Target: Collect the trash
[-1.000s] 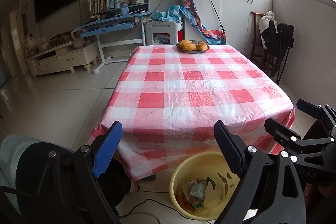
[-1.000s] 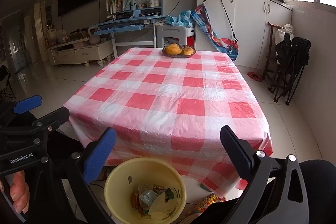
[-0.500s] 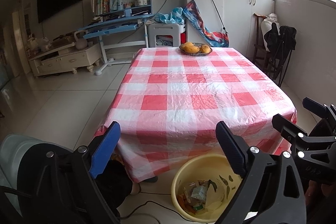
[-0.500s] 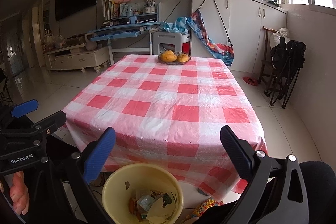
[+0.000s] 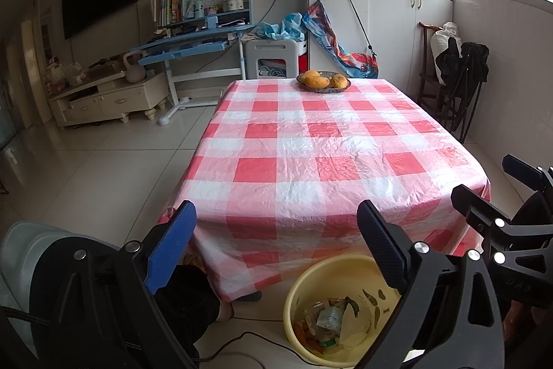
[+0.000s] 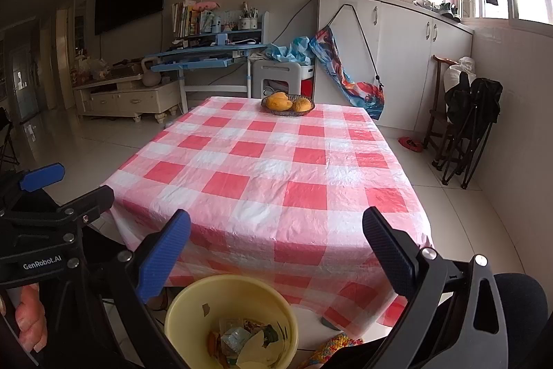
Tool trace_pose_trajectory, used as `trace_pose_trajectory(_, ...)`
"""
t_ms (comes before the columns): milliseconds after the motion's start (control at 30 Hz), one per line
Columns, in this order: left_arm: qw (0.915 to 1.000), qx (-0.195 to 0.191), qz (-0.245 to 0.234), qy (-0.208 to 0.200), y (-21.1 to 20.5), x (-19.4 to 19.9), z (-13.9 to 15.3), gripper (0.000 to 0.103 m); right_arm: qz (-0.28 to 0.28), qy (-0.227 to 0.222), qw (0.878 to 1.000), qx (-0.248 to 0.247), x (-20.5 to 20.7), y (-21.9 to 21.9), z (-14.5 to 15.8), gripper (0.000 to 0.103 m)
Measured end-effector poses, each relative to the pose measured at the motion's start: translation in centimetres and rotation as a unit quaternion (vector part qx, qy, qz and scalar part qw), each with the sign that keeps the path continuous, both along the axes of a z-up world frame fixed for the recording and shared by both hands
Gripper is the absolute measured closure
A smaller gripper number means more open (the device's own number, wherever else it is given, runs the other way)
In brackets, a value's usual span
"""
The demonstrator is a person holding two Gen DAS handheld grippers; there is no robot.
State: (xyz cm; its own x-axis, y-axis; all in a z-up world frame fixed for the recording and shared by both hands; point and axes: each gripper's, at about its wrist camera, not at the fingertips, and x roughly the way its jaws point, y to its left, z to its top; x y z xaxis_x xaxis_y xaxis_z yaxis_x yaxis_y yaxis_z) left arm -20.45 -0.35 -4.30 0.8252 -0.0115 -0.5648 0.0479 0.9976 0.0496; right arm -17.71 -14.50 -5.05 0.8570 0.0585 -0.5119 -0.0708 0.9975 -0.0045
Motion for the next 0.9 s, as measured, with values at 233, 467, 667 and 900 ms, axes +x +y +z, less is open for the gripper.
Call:
trace_pose_trajectory(233, 1.0, 0.0, 0.0, 0.0, -0.02, -0.01, -0.01, 0.011, 0.001, 0.0, 1.0, -0.001, 0.02, 0.0, -0.01, 0.008)
trace_pose_trajectory(467, 1.0, 0.0, 0.001, 0.0, -0.01, -0.01, -0.02, 0.01, 0.002, 0.0, 1.0, -0.002, 0.03, 0.04, -0.03, 0.008)
trace_pose_trajectory(667, 1.0, 0.0, 0.001, -0.001, 0.04, -0.05, 0.02, 0.009, 0.002, 0.0, 1.0, -0.003, 0.04, 0.07, -0.02, 0.008)
trace_pose_trajectory(900, 1.0, 0.001, 0.005, 0.0, 0.82, 0.22, 0.14, 0.007, 0.002, -0.001, 1.0, -0.004, 0.02, 0.13, -0.01, 0.008)
